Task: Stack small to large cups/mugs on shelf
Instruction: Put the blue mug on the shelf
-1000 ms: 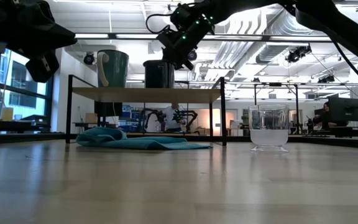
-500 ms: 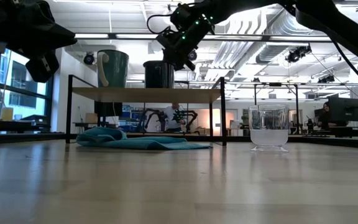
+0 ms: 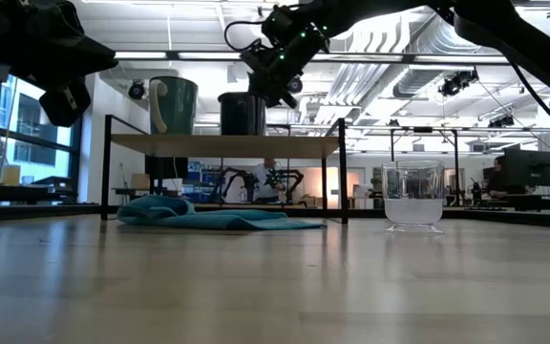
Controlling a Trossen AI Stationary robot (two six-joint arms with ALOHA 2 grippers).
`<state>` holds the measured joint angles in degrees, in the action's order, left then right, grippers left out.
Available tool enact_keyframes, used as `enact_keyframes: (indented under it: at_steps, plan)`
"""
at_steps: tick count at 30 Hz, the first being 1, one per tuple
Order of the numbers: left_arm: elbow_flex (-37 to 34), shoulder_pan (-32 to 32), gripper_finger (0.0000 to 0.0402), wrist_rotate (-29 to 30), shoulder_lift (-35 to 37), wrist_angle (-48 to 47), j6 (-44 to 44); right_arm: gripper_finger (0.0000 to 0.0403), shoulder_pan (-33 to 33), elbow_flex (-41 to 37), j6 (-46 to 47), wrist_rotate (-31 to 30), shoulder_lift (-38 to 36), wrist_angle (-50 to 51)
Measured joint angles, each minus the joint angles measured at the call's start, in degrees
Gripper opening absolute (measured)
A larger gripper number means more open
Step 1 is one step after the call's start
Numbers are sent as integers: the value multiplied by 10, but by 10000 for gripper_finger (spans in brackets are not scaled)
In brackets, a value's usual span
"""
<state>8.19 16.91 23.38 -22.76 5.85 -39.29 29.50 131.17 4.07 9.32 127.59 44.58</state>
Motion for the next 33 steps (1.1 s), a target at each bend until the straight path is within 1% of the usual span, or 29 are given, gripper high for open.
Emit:
enact_keyframes:
  at_steps: [8,12,33]
  plan:
    - [0,0,26,0,0,0,0,139,0,0,10,8,0,-10]
    - [0,0,26,0,0,0,0,152,1,0,15,6,0,-10]
    - [0,0,26,0,0,0,0,153,2,0,34,-29,0,-6]
